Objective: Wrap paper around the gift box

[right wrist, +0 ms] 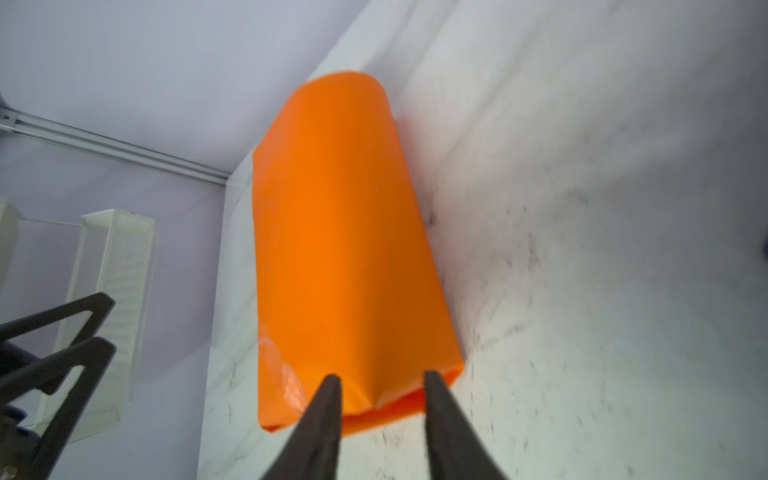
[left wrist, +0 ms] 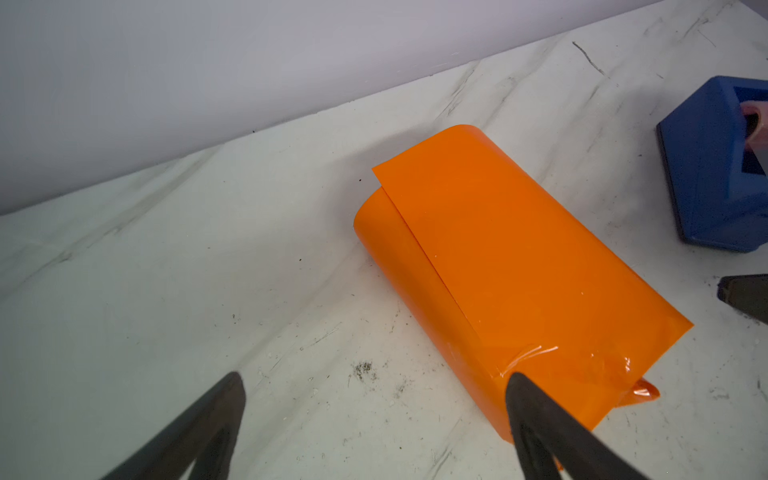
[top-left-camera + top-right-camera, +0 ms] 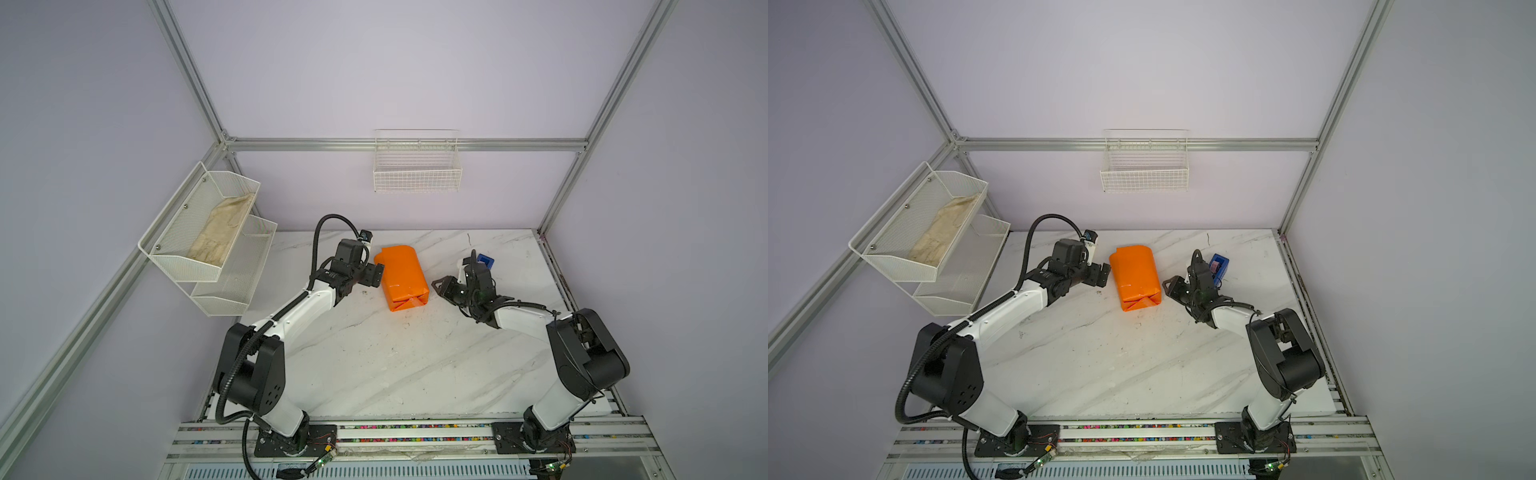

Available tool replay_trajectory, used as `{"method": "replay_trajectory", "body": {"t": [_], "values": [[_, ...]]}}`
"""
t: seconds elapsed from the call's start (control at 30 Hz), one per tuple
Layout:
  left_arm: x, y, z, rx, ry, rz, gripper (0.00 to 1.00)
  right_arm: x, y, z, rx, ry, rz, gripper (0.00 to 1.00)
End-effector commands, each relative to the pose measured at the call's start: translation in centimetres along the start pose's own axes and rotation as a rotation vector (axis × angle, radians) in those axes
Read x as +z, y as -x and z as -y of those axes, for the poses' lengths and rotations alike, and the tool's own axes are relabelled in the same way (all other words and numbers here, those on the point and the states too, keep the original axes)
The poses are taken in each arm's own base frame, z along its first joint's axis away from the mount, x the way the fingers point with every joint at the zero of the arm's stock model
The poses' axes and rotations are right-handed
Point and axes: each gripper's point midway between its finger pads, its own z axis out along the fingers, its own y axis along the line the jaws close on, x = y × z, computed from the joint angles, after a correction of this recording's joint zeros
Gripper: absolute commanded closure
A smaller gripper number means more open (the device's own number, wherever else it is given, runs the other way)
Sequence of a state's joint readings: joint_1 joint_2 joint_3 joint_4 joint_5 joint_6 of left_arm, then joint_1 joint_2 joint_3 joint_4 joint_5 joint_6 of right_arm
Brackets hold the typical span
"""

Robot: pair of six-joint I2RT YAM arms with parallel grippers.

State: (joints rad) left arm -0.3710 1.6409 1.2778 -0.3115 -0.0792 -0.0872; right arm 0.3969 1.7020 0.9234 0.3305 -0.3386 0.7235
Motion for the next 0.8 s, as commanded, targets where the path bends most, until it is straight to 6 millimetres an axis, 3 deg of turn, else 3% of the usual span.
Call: {"method": "replay_trajectory", "body": {"t": [0.0,0.13,0.27,0.43,0.53,0.63,0.7,0.77], "values": [[0.1,2.2,0.5,-0.163,-0.081,-0.043,0.01,2.5,-1.0,-1.0,-0.089,0.055,-0.141,0.46],[2.1,2.7,-0.8,-0.262,-0.128,-0.083,0.00,5.3,-1.0,-1.6,-0.123,0.095,-0.219,0.42],[4.3,2.2,-1.5,-0.322,-0.218,-0.123,0.00,5.7,-2.4,-2.4,-0.127,0.114,-0.278,0.49],[6.4,1.1,-1.4,-0.371,-0.380,-0.187,0.03,4.4,-6.9,-4.2,-0.108,0.109,-0.344,0.56],[7.0,0.0,-1.1,-0.362,-0.430,-0.221,0.04,3.6,-11.2,-7.1,-0.114,0.135,-0.390,0.57],[7.0,-1.1,0.0,-0.336,-0.498,-0.258,0.06,2.3,-15.1,-11.4,-0.112,0.236,-0.445,0.57],[6.8,-1.9,0.8,-0.311,-0.554,-0.285,0.08,1.1,-15.8,-13.2,-0.108,0.274,-0.449,0.56],[6.5,-2.5,1.7,-0.304,-0.611,-0.307,0.10,-0.2,-14.3,-13.2,-0.100,0.243,-0.397,0.53]]}}
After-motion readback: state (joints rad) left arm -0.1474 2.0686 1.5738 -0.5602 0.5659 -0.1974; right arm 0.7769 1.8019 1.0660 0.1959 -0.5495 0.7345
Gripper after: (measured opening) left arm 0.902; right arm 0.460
